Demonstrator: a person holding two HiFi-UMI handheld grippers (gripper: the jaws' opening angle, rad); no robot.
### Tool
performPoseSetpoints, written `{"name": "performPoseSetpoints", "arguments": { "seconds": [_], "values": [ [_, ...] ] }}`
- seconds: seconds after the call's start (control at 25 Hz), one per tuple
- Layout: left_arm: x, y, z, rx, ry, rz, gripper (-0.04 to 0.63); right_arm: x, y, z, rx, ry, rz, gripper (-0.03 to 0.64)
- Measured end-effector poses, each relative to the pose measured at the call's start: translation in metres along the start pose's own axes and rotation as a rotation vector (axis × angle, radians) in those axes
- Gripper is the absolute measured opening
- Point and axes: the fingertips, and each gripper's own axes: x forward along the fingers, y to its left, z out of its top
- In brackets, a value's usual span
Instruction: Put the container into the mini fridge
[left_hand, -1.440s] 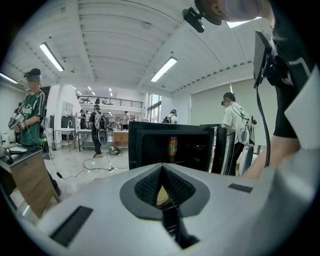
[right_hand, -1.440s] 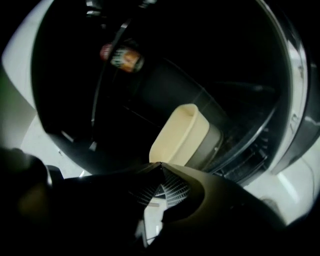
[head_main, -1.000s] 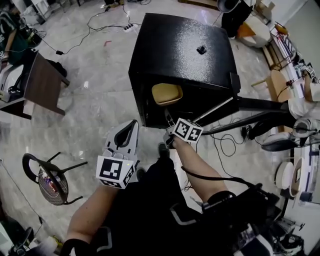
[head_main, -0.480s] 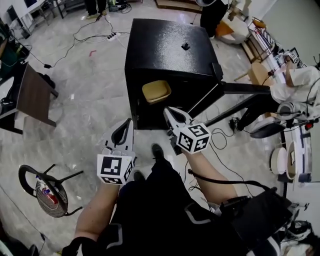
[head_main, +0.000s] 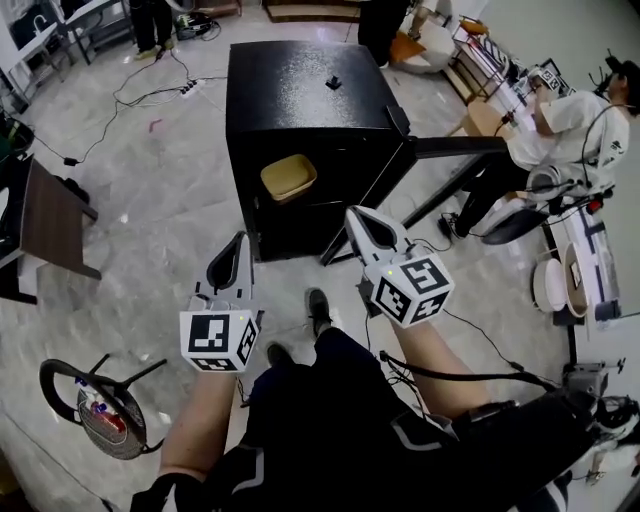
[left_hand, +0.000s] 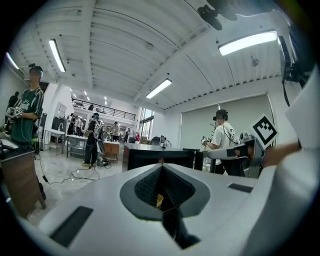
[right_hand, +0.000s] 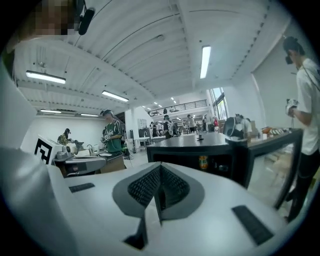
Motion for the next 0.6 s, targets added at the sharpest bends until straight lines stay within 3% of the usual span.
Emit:
{"name": "performPoseSetpoints", "arguments": {
  "seconds": [0.28, 0.52, 0.6],
  "values": [
    [-0.004, -0.018, 0.029, 0.079, -0.024, -0.011, 0.009, -0.033, -0.001, 0.033, -0.100, -0.042, -0.032, 0.017],
    [-0.004, -0.026, 0.050, 0.066, -0.040, 0.029, 0.009, -0.065, -0.033, 0.060, -0.142, -0.096, -0.119, 0.017],
    [-0.005, -0.027, 0.057, 0.056, -0.043, 0.053, 0.009, -0.075, -0.043, 0.067, -0.125, -0.116, -0.109, 0.017]
  ]
}}
